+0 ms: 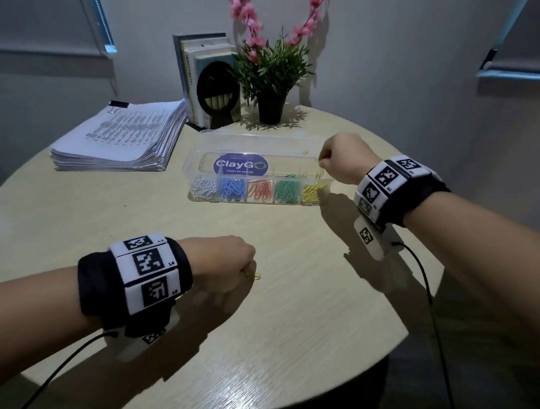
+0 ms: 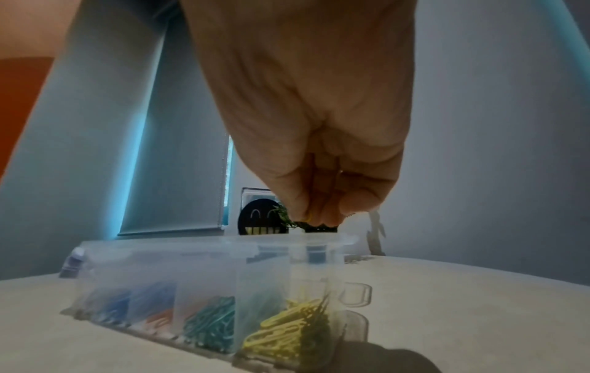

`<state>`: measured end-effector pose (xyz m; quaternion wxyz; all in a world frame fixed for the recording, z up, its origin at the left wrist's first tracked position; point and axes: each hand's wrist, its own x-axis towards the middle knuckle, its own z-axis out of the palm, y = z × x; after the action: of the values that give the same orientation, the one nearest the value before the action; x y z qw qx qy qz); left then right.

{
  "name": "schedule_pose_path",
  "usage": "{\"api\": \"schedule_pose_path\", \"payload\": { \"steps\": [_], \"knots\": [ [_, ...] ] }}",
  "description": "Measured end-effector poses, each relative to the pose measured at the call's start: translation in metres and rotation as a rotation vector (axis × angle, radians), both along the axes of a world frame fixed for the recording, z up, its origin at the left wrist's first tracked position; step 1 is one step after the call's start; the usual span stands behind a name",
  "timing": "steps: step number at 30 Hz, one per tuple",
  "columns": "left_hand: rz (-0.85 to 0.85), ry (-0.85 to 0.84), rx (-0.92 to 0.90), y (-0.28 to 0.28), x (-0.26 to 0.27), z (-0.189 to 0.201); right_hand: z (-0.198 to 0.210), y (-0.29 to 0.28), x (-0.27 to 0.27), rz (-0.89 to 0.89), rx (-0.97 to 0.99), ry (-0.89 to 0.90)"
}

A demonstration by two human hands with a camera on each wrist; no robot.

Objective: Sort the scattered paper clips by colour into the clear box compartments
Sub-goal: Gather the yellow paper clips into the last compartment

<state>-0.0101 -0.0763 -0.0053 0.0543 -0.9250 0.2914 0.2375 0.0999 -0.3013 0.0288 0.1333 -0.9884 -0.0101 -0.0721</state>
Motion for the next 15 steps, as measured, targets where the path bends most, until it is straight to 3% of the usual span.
{"api": "schedule_pose_path", "payload": {
  "steps": [4,7,11,15],
  "knots": [
    [-0.025,-0.043,-0.052,-0.002,0.010,0.005,-0.003,0.000,0.002,0.010,0.017,0.026],
    [0.008,-0.183,-0.281,-0.015,0.038,0.019,-0.005,-0.002,0.005,-0.058,0.008,0.024],
    [0.186,-0.282,-0.653,-0.045,0.080,0.036,-0.006,-0.005,0.008,-0.158,0.048,0.075],
    [0.257,-0.374,-0.756,-0.080,0.106,0.037,-0.005,0.001,0.007,-0.146,0.051,0.090]
  ]
}}
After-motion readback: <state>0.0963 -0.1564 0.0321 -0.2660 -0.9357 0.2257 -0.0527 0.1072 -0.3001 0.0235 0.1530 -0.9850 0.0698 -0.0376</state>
